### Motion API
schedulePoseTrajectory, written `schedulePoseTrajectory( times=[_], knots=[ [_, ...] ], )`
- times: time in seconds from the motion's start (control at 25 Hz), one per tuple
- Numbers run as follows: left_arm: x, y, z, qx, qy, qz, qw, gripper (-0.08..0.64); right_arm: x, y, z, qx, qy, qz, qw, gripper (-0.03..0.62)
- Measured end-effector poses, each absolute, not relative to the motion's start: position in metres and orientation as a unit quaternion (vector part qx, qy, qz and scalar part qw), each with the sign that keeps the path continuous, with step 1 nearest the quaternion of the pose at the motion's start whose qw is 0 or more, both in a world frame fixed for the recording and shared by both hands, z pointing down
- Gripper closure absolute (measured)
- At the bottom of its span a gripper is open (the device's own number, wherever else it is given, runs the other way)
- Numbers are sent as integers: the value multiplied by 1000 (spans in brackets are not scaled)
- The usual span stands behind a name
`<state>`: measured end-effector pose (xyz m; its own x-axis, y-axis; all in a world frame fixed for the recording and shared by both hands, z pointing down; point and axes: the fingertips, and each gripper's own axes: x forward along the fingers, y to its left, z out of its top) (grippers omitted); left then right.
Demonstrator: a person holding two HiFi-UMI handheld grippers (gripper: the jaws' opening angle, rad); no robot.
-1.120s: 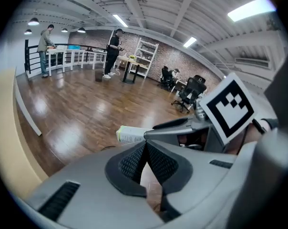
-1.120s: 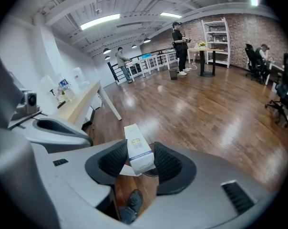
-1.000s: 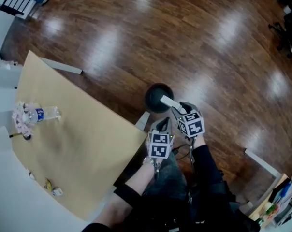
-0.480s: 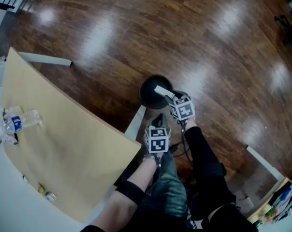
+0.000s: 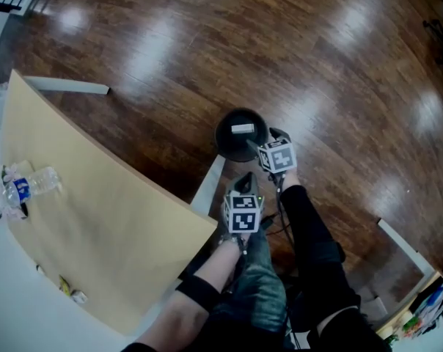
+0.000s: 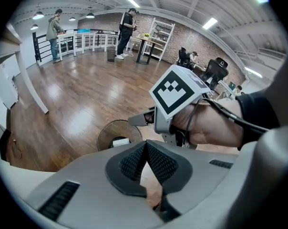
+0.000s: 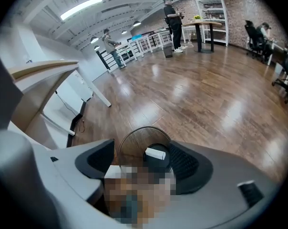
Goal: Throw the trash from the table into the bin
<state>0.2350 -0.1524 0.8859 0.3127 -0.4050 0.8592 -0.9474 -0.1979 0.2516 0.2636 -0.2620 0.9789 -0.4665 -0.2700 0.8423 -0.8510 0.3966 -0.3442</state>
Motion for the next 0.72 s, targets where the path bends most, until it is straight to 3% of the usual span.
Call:
schedulePoseTrajectory(
  times=[0.28, 0.72],
  knots=[
    [250, -148, 870, 714, -459, 336, 409, 552, 273, -255, 947, 377, -755, 411, 344, 227],
    [271, -128, 796, 743, -414, 324, 414, 556, 285, -242, 830, 391, -774, 387, 313, 227]
  ],
)
